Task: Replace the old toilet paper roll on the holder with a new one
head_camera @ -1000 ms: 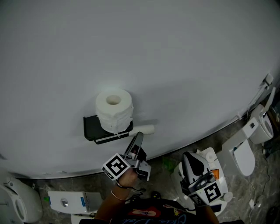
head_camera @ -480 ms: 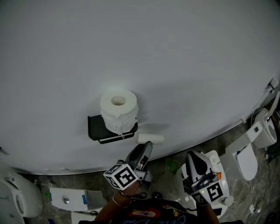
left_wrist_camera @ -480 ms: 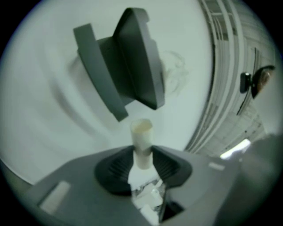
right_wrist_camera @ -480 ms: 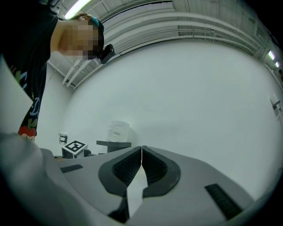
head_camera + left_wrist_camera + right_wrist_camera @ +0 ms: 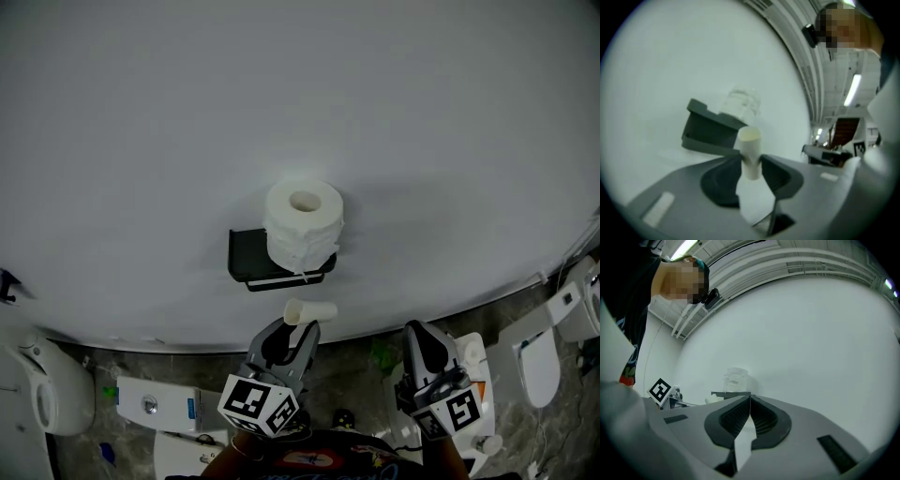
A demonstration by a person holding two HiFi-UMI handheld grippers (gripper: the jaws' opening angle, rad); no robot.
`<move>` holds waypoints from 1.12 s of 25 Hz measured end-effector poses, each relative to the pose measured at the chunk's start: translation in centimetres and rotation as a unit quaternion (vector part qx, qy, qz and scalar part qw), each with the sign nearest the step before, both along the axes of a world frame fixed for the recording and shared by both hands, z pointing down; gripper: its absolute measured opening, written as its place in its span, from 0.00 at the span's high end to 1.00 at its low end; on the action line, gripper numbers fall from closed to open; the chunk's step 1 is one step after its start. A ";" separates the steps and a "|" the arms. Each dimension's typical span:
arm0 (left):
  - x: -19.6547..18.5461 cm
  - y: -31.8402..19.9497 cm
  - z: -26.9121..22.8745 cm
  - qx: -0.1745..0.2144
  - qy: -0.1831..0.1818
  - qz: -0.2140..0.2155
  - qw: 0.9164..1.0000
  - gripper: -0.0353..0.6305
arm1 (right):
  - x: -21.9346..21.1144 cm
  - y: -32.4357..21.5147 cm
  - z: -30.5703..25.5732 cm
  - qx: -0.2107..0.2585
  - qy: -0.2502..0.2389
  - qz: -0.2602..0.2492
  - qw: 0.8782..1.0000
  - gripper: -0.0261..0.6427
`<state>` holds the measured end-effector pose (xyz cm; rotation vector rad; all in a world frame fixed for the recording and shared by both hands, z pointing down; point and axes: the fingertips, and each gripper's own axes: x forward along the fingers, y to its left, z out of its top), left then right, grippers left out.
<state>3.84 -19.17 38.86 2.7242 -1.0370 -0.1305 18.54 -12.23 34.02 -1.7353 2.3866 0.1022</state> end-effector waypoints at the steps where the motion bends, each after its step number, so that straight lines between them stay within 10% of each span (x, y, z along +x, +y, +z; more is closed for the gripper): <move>1: -0.5 0.1 -0.1 0.019 -0.022 -0.011 1.000 0.75 | -0.2 0.1 0.2 -0.002 -0.001 -0.002 1.000 0.94; 5: -1.7 0.8 -0.3 0.060 -0.080 -0.036 0.994 0.74 | -0.7 0.5 0.3 -0.003 -0.001 -0.003 1.000 0.94; 28: -3.3 2.3 -1.3 0.065 -0.073 -0.051 0.994 0.74 | -3.8 -1.3 -5.1 0.054 0.072 -0.103 0.991 0.94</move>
